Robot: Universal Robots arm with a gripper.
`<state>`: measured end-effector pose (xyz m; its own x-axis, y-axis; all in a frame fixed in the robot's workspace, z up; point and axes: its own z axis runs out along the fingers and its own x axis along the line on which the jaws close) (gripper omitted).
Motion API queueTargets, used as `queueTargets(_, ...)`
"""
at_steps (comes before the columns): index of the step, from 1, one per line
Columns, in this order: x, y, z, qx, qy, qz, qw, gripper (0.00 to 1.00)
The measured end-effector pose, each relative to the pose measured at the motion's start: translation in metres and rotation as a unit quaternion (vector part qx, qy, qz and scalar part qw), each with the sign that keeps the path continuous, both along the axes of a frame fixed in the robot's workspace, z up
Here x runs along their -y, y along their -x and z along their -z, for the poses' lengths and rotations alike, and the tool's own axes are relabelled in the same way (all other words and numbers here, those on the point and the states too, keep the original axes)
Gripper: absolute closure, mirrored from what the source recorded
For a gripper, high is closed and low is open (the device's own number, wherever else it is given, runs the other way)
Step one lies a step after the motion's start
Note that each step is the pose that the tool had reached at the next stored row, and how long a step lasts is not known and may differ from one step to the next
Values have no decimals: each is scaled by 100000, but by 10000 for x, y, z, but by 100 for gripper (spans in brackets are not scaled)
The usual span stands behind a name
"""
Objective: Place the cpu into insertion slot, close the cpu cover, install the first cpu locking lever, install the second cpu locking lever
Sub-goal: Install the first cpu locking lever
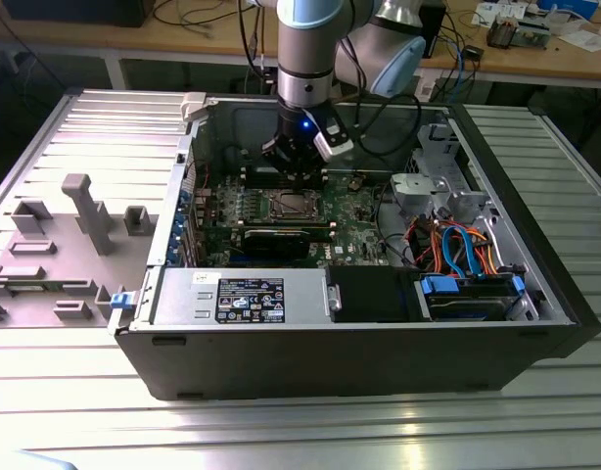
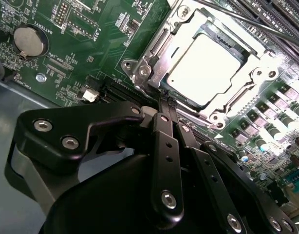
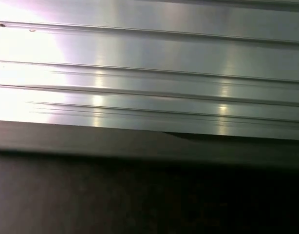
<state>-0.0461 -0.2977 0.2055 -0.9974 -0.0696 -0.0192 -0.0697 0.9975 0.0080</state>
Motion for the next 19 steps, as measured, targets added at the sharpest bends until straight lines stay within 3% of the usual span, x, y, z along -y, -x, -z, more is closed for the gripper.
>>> queueTargets(3,1,1,-51,-17,137,7,100000,89)
queueTargets(5,8,1,-78,-10,592,0,99998,89)
queueTargets(6,14,1,-84,-3,949,-1,99995,89)
queueTargets(8,43,1,-90,-16,2277,-1,99974,89)
queueTargets(10,79,1,-89,-11,3024,1,99954,89)
queueTargets(11,126,2,-89,-15,3315,9,99945,89)
queueTargets(14,260,1,-88,-14,3717,-3,99931,89)
queueTargets(16,279,1,-95,-21,3764,2,99929,89)
queueTargets(19,284,1,-221,-9,3753,3,99930,89)
